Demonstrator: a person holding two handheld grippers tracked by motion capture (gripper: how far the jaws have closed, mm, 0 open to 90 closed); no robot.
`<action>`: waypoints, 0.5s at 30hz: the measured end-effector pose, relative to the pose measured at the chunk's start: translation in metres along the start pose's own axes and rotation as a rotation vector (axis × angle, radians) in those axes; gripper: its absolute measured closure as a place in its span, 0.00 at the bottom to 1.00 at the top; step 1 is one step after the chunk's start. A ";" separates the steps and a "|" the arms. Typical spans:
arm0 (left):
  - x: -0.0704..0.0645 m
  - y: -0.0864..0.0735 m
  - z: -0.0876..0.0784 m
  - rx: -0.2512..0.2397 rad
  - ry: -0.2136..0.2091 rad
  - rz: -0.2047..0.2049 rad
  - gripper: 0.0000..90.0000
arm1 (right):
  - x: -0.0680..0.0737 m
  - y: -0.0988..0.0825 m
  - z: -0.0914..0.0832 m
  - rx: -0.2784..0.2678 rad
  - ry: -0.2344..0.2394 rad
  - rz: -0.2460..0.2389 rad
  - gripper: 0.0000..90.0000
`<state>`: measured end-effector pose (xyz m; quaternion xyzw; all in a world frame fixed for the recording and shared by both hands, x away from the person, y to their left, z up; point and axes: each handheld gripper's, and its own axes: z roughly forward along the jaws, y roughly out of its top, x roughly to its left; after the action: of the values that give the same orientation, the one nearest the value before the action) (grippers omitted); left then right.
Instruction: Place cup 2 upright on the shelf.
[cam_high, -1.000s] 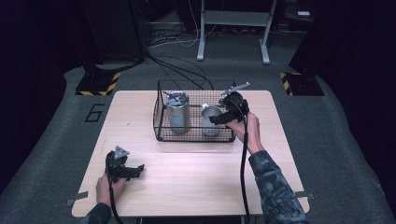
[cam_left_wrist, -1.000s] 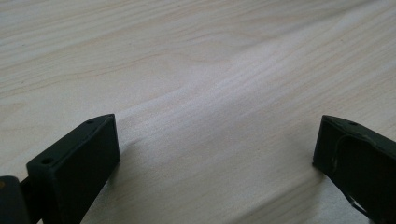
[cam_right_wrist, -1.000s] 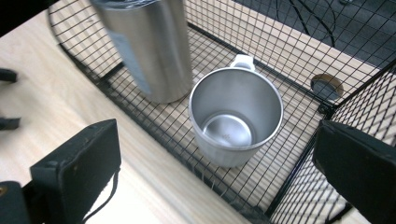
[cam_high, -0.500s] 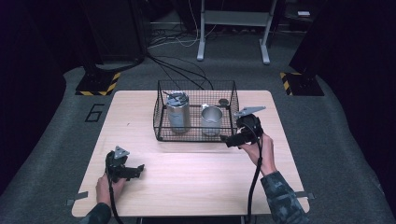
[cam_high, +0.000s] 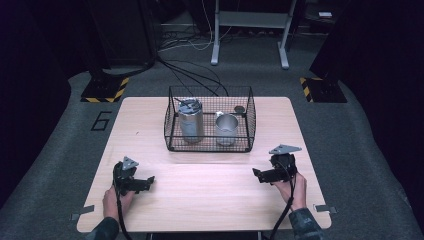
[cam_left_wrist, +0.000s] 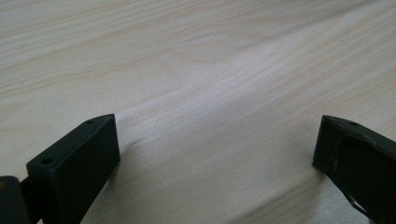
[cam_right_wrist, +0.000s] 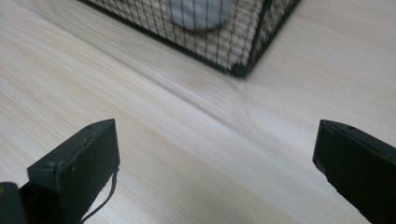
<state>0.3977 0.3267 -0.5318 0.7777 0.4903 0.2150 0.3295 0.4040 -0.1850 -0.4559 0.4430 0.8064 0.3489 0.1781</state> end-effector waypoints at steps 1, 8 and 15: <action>0.000 0.000 0.000 0.000 0.000 0.000 0.00 | -0.002 -0.008 0.002 0.002 -0.004 0.013 0.00; 0.000 0.000 0.000 0.000 0.000 0.000 0.00 | -0.015 -0.053 0.016 0.013 -0.051 0.074 0.00; 0.000 0.000 0.000 0.000 -0.001 0.001 0.00 | -0.017 -0.070 0.023 0.012 -0.105 0.077 0.00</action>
<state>0.3979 0.3266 -0.5318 0.7780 0.4897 0.2150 0.3297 0.3859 -0.2156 -0.5224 0.4925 0.7803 0.3270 0.2042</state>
